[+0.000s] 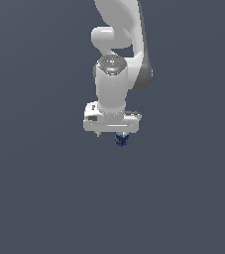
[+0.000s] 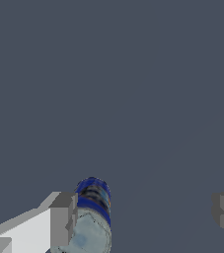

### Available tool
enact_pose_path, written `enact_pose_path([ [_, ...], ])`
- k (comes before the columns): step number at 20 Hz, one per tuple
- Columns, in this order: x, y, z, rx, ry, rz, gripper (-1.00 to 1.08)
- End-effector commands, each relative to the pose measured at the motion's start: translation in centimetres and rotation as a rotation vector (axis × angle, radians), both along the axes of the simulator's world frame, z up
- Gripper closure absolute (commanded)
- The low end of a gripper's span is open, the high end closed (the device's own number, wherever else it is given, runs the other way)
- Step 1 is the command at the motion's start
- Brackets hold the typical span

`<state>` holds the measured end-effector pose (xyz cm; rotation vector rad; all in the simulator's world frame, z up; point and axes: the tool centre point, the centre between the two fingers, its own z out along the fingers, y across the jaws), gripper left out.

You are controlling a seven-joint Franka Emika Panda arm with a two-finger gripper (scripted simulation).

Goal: Pick up the object and move it to a goal position.

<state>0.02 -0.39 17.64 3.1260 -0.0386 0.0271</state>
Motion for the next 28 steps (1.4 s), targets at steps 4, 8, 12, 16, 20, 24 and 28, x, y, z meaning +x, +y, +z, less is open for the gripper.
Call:
enact_pose_path([
  [4, -0.2, -0.6, -0.2, -0.003, 0.008, -0.008, -0.92],
  [8, -1.0, -2.8, -0.9, -0.014, 0.038, -0.037, -0.92],
  [12, -1.3, -3.4, -1.1, -0.016, 0.047, -0.045, -0.92],
  [16, -1.2, -3.3, -1.0, -0.016, 0.045, -0.044, -0.92],
  [20, -1.5, -2.9, -1.3, -0.015, 0.044, -0.042, -0.92],
  [24, -2.1, -1.7, -1.8, -0.01, 0.04, -0.036, -0.92],
  [28, -3.3, 0.1, -2.6, -0.004, 0.034, -0.026, -0.92],
])
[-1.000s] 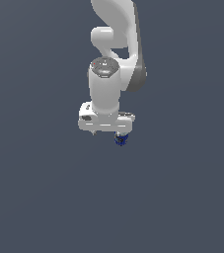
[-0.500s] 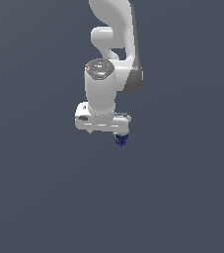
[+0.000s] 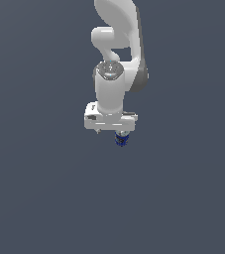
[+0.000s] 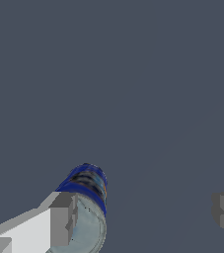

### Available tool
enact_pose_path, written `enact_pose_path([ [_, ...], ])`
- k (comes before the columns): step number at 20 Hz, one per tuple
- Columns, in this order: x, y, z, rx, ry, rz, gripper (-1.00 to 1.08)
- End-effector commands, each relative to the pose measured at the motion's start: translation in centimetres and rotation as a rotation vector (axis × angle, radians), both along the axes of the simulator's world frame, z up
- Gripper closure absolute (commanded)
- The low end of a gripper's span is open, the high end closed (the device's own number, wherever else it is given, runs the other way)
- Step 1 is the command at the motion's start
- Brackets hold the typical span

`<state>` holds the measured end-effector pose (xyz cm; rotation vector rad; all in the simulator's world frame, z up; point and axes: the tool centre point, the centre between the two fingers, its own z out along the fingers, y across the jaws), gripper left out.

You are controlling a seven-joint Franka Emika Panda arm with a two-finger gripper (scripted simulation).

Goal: Pick up the object and move it to a goal position.

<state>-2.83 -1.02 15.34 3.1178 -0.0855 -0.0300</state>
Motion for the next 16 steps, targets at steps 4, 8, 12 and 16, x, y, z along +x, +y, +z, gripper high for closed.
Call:
enact_pose_path([
  [4, -2.2, 3.0, -1.4, 0.011, -0.009, 0.017, -0.92],
  [8, -3.7, 4.7, -2.2, 0.017, -0.015, 0.027, -0.92],
  [12, -4.7, 5.8, -2.7, 0.021, -0.018, 0.033, -0.92],
  [16, -5.2, 6.2, -2.9, 0.022, -0.019, 0.036, -0.92],
])
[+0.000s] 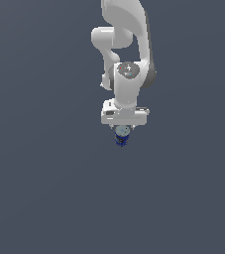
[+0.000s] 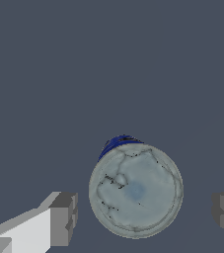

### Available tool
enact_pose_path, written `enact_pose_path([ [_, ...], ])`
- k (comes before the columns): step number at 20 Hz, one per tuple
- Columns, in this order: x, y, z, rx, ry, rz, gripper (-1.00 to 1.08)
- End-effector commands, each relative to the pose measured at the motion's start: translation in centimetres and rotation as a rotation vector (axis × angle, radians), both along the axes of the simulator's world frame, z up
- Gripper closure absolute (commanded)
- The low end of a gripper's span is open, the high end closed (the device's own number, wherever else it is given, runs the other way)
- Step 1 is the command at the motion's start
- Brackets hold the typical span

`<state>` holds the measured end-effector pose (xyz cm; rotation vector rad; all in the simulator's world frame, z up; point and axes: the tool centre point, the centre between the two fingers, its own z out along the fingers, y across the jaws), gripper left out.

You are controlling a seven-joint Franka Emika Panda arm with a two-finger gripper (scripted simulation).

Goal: Pick up the object and move it to a goal position.

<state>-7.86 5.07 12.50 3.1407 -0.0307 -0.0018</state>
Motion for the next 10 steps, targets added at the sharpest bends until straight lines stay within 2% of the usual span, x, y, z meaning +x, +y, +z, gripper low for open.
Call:
enact_pose_path([
  [1, -0.2, 0.1, -0.1, 0.001, -0.001, 0.0, -0.92],
  [10, -0.2, 0.1, -2.1, 0.0, -0.001, 0.0, -0.92],
])
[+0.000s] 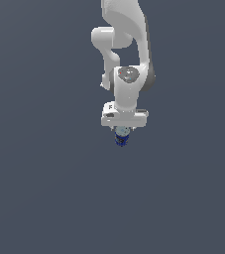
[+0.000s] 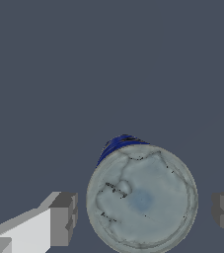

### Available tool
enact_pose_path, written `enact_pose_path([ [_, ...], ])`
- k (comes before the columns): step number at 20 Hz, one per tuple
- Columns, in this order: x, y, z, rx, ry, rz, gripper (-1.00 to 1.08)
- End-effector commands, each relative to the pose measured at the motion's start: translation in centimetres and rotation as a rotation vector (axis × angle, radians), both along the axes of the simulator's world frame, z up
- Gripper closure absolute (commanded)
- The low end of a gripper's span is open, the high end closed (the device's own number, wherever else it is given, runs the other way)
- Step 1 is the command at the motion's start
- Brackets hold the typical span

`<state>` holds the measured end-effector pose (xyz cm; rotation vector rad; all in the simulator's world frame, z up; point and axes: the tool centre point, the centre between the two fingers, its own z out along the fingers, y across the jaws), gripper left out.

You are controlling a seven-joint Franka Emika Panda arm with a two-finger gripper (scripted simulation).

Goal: Pick up the object and move it to a goal position.

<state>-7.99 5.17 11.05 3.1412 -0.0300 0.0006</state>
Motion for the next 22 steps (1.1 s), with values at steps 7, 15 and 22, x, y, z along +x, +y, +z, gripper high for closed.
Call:
enact_pose_path([
  [7, -0.1, 0.1, -3.4, 0.0, 0.0, 0.0, -0.92],
  [15, -0.1, 0.1, -3.6, 0.0, 0.0, 0.0, 1.08],
  [22, -0.1, 0.0, -3.5, 0.0, 0.0, 0.0, 1.08],
])
